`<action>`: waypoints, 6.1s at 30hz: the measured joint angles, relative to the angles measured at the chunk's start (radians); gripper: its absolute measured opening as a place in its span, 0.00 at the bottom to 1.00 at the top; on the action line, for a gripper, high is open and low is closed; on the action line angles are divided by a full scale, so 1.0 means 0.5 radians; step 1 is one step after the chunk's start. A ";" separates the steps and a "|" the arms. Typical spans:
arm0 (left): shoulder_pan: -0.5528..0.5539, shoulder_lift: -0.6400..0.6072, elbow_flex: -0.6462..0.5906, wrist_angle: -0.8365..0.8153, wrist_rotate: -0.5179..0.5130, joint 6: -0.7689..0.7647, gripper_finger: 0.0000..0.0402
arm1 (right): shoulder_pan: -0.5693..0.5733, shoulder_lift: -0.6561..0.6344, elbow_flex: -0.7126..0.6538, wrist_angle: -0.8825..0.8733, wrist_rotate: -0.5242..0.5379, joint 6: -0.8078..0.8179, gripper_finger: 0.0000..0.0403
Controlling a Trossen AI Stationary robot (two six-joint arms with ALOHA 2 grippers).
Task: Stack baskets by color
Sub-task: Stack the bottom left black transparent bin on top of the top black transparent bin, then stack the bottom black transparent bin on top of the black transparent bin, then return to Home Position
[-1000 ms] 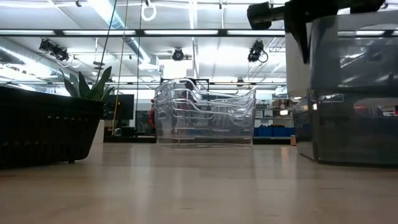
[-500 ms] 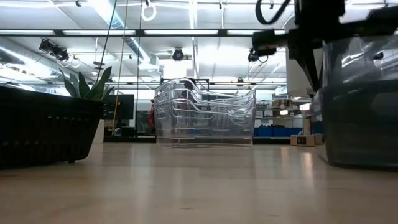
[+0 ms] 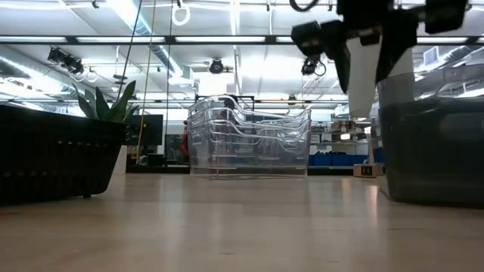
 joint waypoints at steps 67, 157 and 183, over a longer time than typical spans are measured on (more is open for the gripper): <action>-0.003 0.008 0.000 -0.067 0.158 0.010 0.03 | 0.984 0.002 -0.573 -0.072 -0.049 1.438 0.05; 0.029 0.007 0.000 -0.007 0.081 -0.136 0.05 | -0.301 0.066 0.151 -0.530 -0.055 -0.623 0.04; 0.029 0.007 0.000 -0.037 0.011 -0.028 0.04 | -0.255 -0.184 0.162 -0.477 -0.269 0.677 0.41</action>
